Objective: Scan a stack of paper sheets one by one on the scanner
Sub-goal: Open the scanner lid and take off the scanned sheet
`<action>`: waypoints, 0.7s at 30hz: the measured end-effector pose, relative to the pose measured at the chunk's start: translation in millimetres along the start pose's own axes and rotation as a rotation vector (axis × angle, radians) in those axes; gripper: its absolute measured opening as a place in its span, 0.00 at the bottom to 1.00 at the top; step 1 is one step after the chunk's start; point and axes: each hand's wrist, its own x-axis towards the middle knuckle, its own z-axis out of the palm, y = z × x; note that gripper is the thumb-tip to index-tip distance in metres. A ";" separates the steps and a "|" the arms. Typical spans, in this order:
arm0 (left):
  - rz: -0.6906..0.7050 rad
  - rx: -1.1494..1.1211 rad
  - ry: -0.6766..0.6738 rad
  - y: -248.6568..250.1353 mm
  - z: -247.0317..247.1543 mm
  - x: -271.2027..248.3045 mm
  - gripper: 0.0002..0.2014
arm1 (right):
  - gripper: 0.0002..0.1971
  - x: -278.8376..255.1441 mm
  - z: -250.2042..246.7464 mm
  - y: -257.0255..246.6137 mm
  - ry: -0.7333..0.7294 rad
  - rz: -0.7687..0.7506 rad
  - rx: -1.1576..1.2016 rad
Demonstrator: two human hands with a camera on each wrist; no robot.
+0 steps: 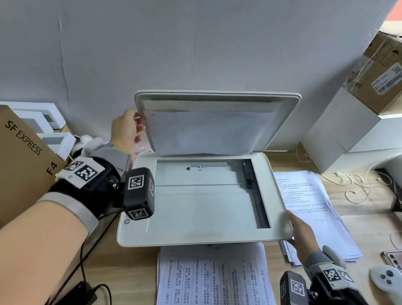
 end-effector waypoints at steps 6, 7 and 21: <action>0.114 0.208 -0.051 10.1 25.5 18.5 0.13 | 0.18 -0.7 1.0 -0.1 -0.008 -0.005 -0.049; 0.123 0.226 -0.061 8.9 27.2 20.2 0.13 | 0.18 -0.2 0.5 -0.4 -0.009 -0.004 -0.051; -0.059 0.368 -0.110 -35.6 22.3 37.8 0.34 | 0.09 -1.4 1.6 -4.6 -0.013 0.004 -0.053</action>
